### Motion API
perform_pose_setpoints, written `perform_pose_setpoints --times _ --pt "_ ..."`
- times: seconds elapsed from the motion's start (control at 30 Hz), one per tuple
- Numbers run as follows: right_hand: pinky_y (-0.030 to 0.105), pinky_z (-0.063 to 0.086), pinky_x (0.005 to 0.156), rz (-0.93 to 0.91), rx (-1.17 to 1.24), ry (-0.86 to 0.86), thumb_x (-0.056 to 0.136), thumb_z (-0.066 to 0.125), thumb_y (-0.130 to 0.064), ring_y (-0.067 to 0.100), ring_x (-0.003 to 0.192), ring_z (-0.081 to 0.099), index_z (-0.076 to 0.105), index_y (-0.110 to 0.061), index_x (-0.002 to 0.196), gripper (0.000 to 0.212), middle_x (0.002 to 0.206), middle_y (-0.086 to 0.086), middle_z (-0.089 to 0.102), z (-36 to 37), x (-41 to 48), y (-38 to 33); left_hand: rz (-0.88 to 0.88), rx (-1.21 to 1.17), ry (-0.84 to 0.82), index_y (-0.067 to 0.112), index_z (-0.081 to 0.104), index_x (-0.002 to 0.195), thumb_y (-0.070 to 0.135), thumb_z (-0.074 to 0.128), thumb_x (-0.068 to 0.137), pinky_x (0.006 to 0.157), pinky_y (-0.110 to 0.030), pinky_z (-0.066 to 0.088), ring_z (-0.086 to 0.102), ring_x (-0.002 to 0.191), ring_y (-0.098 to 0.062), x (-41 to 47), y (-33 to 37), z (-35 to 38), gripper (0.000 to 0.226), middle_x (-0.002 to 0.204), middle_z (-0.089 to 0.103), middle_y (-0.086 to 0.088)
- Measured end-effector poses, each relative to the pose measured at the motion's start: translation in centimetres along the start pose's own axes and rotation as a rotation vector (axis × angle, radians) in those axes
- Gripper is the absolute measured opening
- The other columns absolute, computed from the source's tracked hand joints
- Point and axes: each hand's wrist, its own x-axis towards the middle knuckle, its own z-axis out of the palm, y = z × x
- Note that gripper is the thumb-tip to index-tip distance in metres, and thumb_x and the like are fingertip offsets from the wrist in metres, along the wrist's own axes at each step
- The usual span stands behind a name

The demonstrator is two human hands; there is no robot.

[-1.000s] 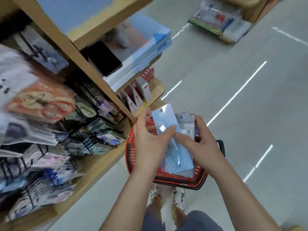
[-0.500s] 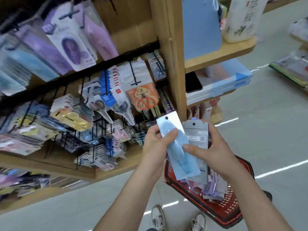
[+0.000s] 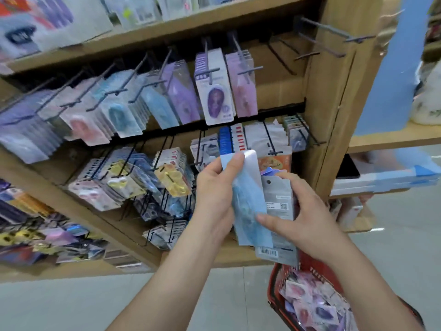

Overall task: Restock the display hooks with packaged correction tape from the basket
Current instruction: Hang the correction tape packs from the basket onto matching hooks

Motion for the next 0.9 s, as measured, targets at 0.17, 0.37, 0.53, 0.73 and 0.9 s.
perform_pose_setpoints --times 0.17,0.37,0.53,0.73,0.9 --pt "0.040 0.050 0.101 -0.047 0.007 -0.067 0.064 0.086 -0.045 0.006 0.115 0.059 0.050 -0.049 0.125 0.071 0.126 -0.010 0.060 3.4 2.9 -3.1 0.053 -0.075 0.054 0.011 0.067 0.088 0.015 0.064 0.094 0.092 -0.057 0.050 0.063 0.085 -0.030 1.8 3.2 -4.0 0.008 0.090 0.068 -0.017" --pt "0.042 0.053 0.096 -0.037 0.002 -0.141 0.066 0.085 -0.042 0.007 0.108 0.063 0.051 -0.051 0.122 0.066 0.121 -0.009 0.064 8.3 6.1 -5.7 0.140 -0.044 0.051 0.012 0.064 0.084 0.015 0.060 0.096 0.082 -0.046 0.053 0.063 0.076 -0.024 4.4 6.6 -9.3 0.013 0.077 0.067 -0.006" --pt "0.034 0.058 0.087 -0.033 0.030 -0.126 0.074 0.086 -0.030 0.001 0.100 0.065 0.050 -0.052 0.120 0.063 0.114 -0.013 0.066 12.8 8.7 -7.4 0.269 0.004 0.059 0.012 0.065 0.084 0.012 0.060 0.097 0.061 -0.028 0.053 0.062 0.062 -0.011 7.1 9.7 -13.5 0.014 0.066 0.067 0.004" --pt "0.032 0.057 0.085 -0.021 0.145 -0.064 0.079 0.083 -0.022 0.005 0.095 0.069 0.054 -0.043 0.120 0.055 0.105 -0.015 0.071 16.4 12.4 -9.1 0.342 -0.012 0.099 0.010 0.070 0.082 0.007 0.069 0.090 0.059 -0.026 0.054 0.064 0.061 -0.009 11.0 13.1 -15.4 0.008 0.067 0.070 0.004" --pt "0.030 0.058 0.083 0.004 0.174 -0.034 0.081 0.081 -0.021 0.003 0.093 0.068 0.053 -0.039 0.121 0.052 0.103 -0.015 0.070 17.5 14.5 -8.9 0.366 0.033 0.172 0.011 0.073 0.083 0.010 0.073 0.087 0.064 -0.029 0.055 0.065 0.068 -0.012 14.2 13.3 -15.5 0.004 0.070 0.070 0.003"
